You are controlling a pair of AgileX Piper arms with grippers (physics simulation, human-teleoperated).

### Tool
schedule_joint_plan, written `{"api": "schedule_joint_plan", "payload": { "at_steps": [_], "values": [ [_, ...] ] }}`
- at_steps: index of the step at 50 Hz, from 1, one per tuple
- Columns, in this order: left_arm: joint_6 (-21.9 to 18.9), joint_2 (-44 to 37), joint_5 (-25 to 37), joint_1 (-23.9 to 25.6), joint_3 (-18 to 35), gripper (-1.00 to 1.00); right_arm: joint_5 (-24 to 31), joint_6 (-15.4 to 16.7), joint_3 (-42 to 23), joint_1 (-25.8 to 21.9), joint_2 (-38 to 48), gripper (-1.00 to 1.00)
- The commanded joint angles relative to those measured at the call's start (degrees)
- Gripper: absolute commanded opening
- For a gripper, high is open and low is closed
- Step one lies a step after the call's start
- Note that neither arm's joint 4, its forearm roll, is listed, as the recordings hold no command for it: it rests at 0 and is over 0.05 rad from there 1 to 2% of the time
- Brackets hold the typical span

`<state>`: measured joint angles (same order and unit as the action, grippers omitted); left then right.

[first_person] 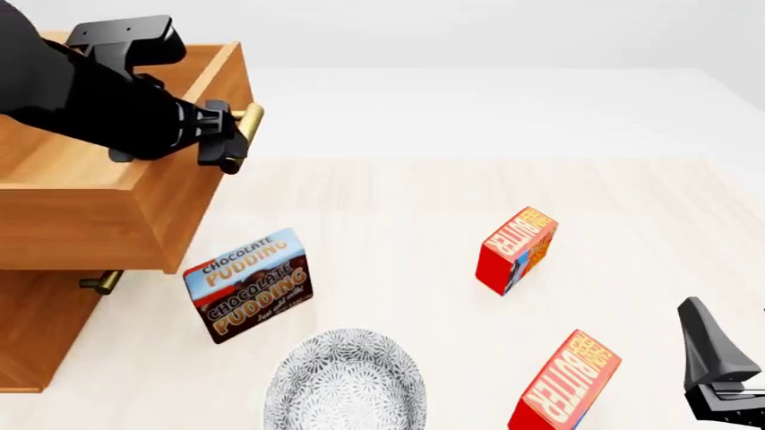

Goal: Put the butter at the front in the top drawer of the cabinet and close it.

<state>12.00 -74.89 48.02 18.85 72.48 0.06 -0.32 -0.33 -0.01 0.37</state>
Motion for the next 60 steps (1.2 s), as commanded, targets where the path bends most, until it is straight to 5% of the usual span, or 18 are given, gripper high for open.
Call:
{"api": "schedule_joint_plan", "payload": {
  "at_steps": [1,20,60],
  "values": [
    [0.4,-0.3,-0.5,2.7,0.7,1.0,0.0,0.1,0.0,0.0,-0.1,1.0],
    [2.4,-3.7,-1.1,7.6,1.8,1.0,0.0,0.1,0.0,0.0,-0.1,1.0],
    [-4.4,-0.5,9.0,4.0,11.7,1.0,0.0,0.0,0.0,0.0,-0.1,1.0]
  ]
}}
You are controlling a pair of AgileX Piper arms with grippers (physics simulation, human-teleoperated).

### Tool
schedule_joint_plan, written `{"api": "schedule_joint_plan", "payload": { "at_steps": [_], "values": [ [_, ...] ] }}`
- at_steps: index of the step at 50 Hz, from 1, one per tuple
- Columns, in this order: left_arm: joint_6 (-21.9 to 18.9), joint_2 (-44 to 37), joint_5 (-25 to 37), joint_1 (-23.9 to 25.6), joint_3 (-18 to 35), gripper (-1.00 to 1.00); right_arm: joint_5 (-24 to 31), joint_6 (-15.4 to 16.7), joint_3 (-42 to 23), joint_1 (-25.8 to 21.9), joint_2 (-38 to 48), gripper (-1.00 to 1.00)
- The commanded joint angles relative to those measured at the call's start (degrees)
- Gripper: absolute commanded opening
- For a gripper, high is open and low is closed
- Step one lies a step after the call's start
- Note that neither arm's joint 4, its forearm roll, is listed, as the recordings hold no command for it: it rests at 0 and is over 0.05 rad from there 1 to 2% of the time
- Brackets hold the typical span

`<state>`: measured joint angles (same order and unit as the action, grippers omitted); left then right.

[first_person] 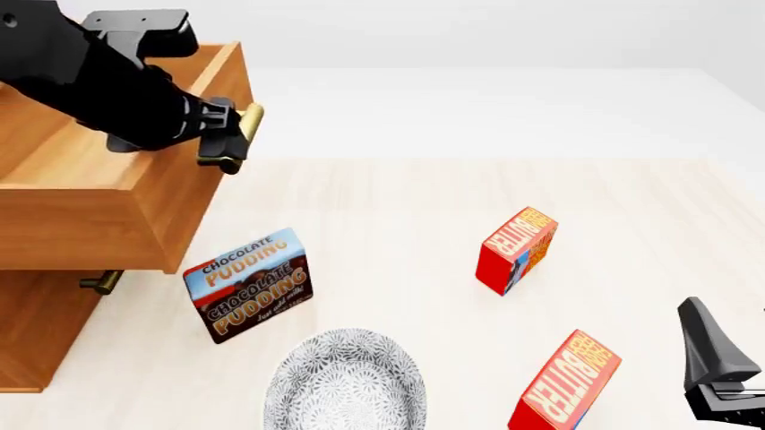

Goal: Put the butter at the front in the top drawer of the cabinet and close it.

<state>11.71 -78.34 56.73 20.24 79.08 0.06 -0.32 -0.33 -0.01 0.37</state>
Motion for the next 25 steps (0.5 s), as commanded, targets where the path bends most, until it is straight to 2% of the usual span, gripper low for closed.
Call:
{"api": "schedule_joint_plan", "payload": {
  "at_steps": [1,25],
  "values": [
    [-4.3,3.1,0.6,2.4,5.3,1.0,0.0,0.1,0.0,0.0,-0.1,1.0],
    [-7.0,6.6,4.9,-0.2,7.7,1.0,0.0,0.1,0.0,0.0,-0.1,1.0]
  ]
}}
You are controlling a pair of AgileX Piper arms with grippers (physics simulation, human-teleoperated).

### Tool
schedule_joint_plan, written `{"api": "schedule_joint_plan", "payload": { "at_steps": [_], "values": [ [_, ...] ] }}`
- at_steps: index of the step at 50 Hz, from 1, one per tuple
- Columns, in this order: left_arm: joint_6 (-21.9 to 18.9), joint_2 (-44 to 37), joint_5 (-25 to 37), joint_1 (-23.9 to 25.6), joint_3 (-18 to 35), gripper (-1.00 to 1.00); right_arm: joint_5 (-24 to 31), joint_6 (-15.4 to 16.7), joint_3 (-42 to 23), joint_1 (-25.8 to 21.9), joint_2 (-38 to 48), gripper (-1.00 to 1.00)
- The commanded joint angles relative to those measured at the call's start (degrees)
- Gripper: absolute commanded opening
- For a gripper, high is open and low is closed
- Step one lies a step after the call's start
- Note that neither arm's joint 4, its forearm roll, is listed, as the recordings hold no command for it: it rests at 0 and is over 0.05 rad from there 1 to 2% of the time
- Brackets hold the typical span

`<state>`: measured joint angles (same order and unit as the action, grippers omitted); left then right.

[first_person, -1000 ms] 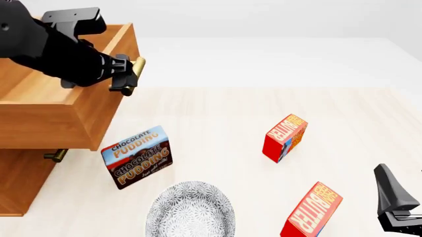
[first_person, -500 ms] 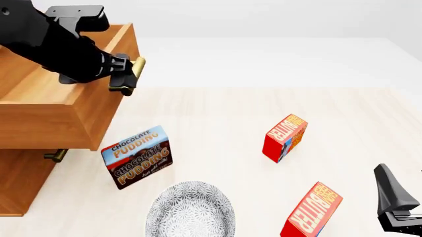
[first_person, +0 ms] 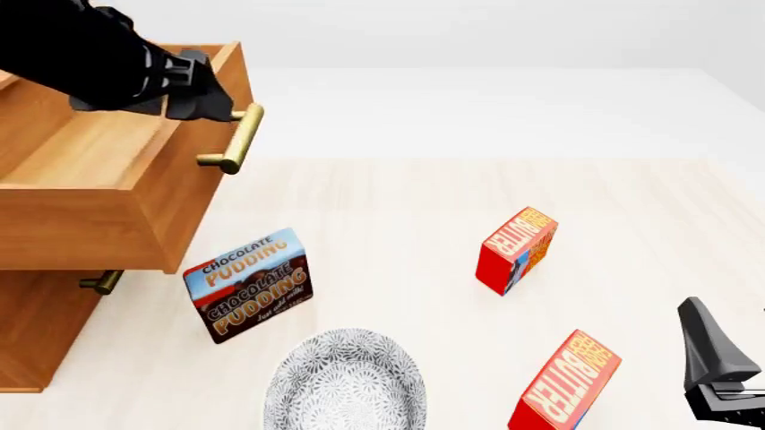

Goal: Put the butter at the front in the top drawer of the cabinet and close it.

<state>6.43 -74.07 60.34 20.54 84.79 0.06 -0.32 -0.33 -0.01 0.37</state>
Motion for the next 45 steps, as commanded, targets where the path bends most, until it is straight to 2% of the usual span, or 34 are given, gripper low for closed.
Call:
{"api": "schedule_joint_plan", "payload": {
  "at_steps": [1,7,18,23,30,38,43,45],
  "values": [
    [-2.0,2.3,1.5,-0.5,2.0,1.0,0.0,0.1,0.0,0.0,-0.1,1.0],
    [-3.4,2.7,2.4,-0.7,3.3,1.0,0.0,0.1,0.0,0.0,-0.1,1.0],
    [-5.0,1.2,2.1,2.2,5.8,1.0,0.0,0.1,0.0,0.0,-0.1,1.0],
    [-6.2,-0.9,0.7,6.0,7.7,1.0,0.0,0.1,0.0,0.0,-0.1,1.0],
    [-6.8,-1.2,-0.8,7.5,7.2,1.0,0.0,0.1,0.0,0.0,-0.1,1.0],
    [-6.2,-3.2,-4.9,12.6,5.7,1.0,0.0,0.0,0.0,0.0,-0.1,1.0],
    [-7.6,-4.9,-7.1,13.8,4.9,1.0,0.0,0.1,0.0,0.0,-0.1,1.0],
    [-7.0,-6.3,-8.1,14.9,4.1,1.0,0.0,0.1,0.0,0.0,-0.1,1.0]
  ]
}}
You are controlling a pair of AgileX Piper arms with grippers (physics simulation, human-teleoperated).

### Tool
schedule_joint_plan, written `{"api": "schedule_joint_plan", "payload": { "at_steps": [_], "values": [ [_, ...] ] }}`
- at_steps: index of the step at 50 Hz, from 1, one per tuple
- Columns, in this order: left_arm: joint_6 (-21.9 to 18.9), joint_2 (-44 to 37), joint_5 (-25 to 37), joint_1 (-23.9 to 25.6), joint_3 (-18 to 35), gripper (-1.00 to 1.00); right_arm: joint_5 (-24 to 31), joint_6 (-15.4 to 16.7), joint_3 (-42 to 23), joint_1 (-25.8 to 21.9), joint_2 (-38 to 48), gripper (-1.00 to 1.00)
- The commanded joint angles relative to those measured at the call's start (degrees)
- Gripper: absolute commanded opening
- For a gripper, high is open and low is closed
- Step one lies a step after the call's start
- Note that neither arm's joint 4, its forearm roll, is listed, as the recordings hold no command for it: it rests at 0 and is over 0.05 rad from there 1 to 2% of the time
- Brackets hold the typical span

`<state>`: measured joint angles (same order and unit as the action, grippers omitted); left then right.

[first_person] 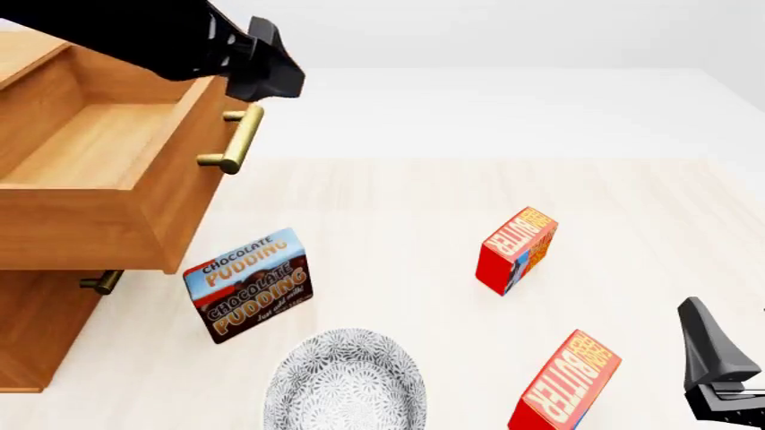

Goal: Put the butter at the front in the top drawer of the cabinet and close it.

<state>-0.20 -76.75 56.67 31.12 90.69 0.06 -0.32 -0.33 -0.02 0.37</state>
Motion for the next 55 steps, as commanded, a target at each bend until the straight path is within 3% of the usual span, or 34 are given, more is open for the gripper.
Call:
{"api": "schedule_joint_plan", "payload": {
  "at_steps": [1,5,8,39,55],
  "values": [
    [-0.3,-3.6,-4.4,4.3,-1.9,1.0,0.0,0.1,0.0,0.0,-0.1,1.0],
    [-1.7,-4.7,-6.8,4.1,-2.6,1.0,0.0,0.1,0.0,0.0,-0.1,1.0],
    [-0.2,-7.3,-8.1,6.7,-1.3,1.0,0.0,0.1,0.0,0.0,-0.1,1.0],
    [3.6,-21.3,-17.1,17.2,4.4,1.0,0.0,0.1,0.0,0.0,-0.1,1.0],
    [3.1,-24.6,-20.3,16.6,3.0,1.0,0.0,0.0,0.0,0.0,-0.1,1.0]
  ]
}}
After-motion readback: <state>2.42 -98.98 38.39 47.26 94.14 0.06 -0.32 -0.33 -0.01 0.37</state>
